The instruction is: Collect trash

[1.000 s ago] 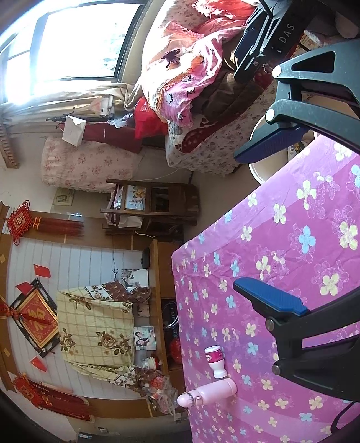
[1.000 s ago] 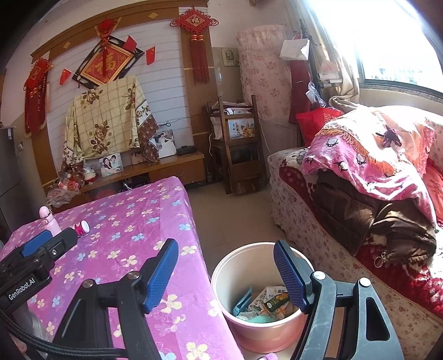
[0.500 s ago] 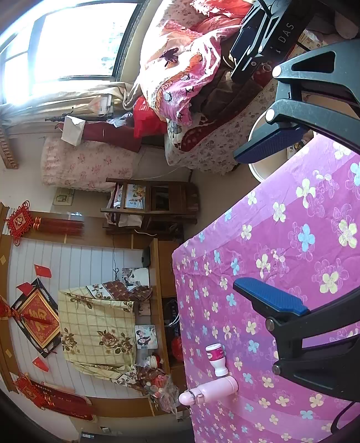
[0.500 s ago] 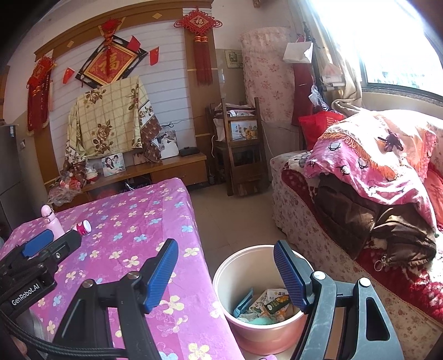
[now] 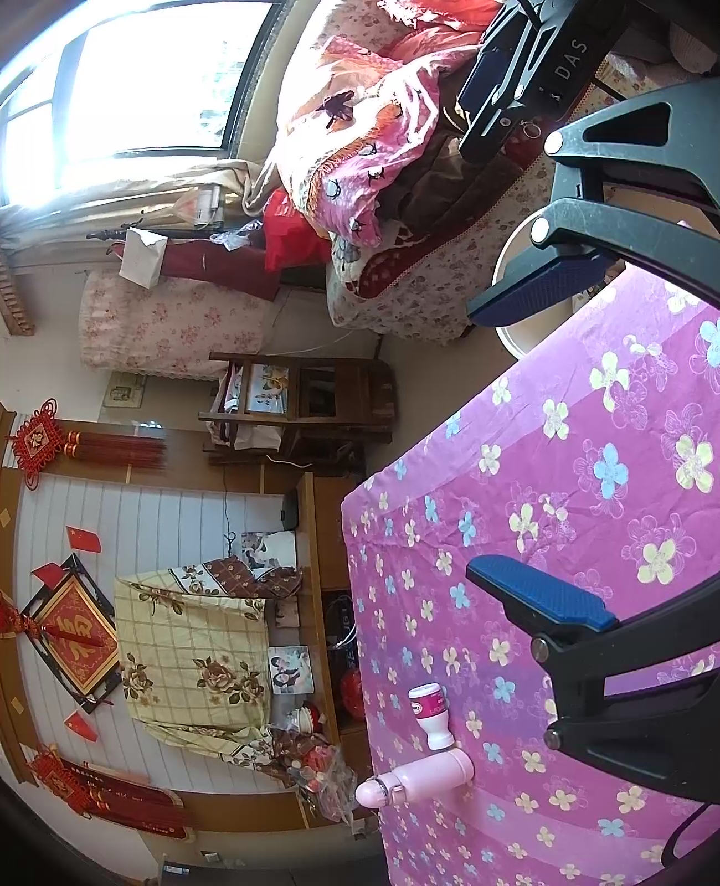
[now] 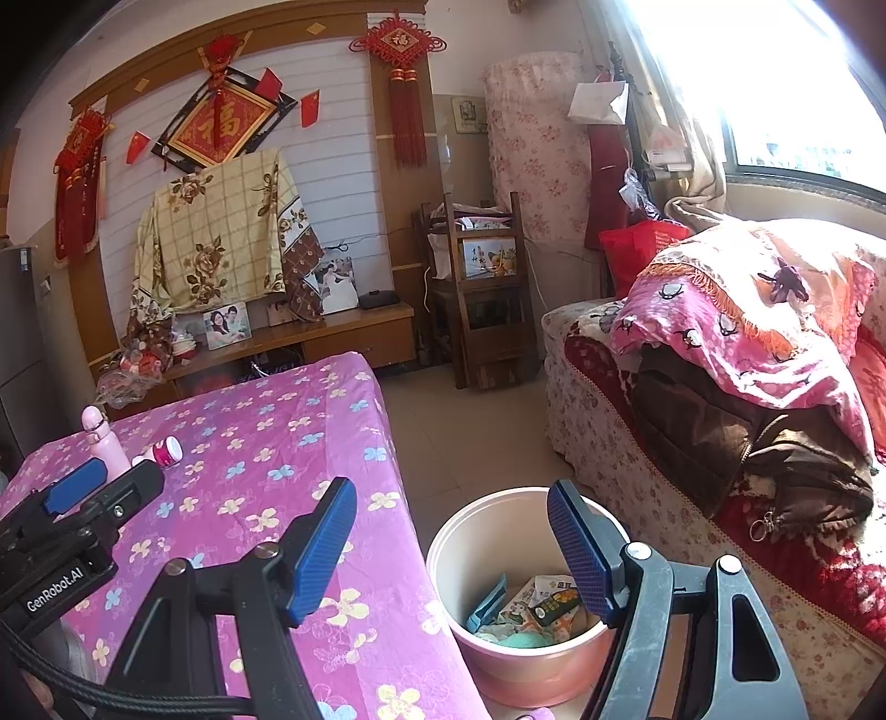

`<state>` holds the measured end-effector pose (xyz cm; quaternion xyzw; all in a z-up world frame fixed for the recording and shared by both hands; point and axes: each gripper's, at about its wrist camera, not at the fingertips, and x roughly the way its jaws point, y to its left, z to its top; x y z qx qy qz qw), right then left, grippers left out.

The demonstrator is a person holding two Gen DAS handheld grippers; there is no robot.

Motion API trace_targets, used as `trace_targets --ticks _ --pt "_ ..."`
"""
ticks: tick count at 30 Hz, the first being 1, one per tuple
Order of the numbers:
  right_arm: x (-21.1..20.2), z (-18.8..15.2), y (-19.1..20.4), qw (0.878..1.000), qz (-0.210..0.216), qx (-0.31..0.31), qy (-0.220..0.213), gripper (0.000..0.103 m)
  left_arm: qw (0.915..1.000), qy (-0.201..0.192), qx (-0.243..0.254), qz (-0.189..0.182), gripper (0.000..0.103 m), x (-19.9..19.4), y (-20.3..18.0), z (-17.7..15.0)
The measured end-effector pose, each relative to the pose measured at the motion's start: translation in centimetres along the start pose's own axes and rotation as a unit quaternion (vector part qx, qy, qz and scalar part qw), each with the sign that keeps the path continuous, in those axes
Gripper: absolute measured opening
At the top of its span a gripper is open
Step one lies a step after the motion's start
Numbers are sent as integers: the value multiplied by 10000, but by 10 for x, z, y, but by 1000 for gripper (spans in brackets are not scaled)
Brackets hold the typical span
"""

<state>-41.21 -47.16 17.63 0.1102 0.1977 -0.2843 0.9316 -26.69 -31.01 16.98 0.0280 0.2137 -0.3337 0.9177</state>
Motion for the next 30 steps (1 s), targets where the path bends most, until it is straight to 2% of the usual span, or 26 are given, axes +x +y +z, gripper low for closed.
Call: trace_targets --ticks 30 --pt "6 -6 -2 9999 26 39 124 75 9999 72 98 -19 85 6 -1 -7"
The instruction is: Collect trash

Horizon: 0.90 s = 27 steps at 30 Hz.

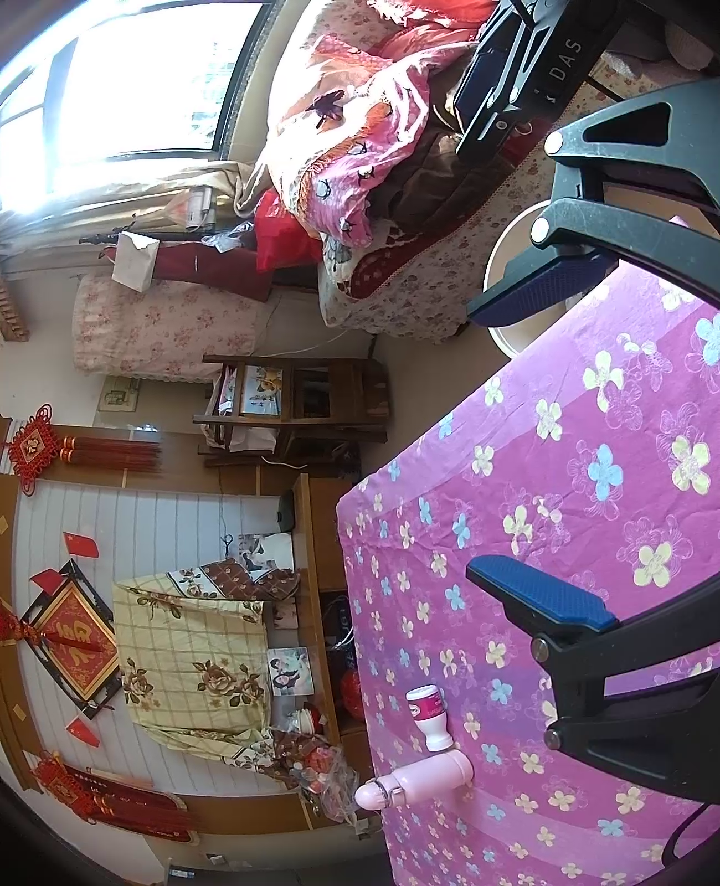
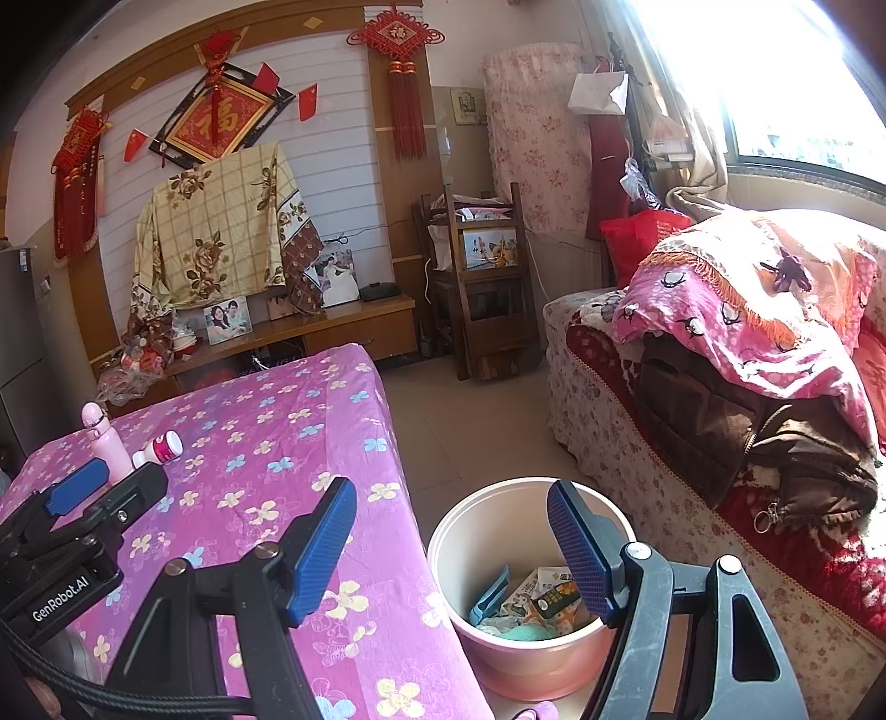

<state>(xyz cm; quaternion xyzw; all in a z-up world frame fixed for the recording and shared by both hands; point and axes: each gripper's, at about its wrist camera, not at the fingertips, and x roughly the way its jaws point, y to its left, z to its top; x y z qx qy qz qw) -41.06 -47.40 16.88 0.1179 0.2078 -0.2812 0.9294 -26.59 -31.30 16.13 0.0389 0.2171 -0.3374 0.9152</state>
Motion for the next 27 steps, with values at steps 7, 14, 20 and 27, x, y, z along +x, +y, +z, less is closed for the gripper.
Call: trace_targets --ticks 7,14,20,27 --pt "2 -3 -1 10000 2 7 21 75 10000 92 -14 31 85 3 1 -2" --pt "2 -2 -1 10000 -4 9 24 75 9999 139 -13 -1 85 4 1 -3" --pt "3 -2 -2 10000 -3 12 30 75 9997 211 -48 -69 85 6 0 -3" --pt "8 -8 -5 10000 -13 7 93 75 9995 306 -15 -90 85 11 -2 -6"
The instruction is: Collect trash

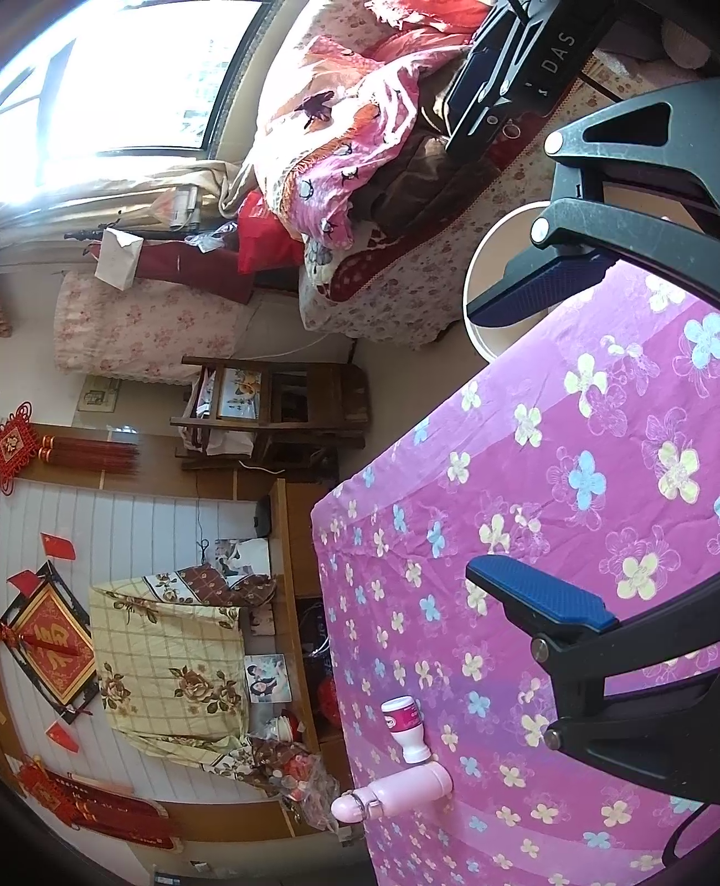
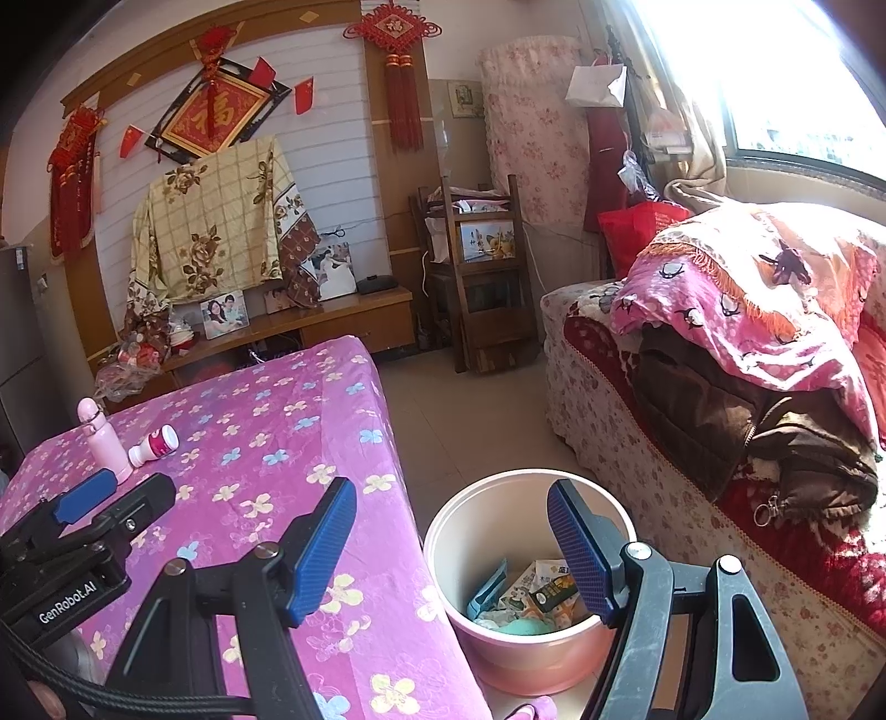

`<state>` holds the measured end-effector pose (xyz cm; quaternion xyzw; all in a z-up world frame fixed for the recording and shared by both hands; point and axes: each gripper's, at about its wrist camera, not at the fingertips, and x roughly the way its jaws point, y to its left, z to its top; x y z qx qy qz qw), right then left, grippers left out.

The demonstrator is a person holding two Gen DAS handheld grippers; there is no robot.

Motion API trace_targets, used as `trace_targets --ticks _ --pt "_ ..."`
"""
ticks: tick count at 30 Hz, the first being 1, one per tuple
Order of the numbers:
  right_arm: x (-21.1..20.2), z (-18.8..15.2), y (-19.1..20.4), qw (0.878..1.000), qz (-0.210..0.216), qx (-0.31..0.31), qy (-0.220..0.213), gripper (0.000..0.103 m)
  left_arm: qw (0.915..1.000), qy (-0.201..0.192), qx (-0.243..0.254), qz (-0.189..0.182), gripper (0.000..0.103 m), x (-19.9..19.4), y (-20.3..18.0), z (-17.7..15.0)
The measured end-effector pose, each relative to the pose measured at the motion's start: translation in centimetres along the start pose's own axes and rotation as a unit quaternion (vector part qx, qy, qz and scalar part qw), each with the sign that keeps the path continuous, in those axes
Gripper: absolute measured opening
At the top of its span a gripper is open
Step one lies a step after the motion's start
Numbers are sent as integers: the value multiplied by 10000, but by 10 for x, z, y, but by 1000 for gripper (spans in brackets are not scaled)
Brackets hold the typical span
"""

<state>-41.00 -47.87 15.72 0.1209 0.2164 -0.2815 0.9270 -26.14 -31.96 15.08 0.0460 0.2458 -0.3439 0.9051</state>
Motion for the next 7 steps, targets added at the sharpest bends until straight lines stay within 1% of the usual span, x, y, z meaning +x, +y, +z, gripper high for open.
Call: trace_targets --ticks 5,7 --pt "10 -5 5 9999 21 -62 122 75 10000 -33 36 48 85 2 7 -5" --pt "16 -4 11 9997 37 -108 195 75 10000 24 5 88 85 5 13 -8"
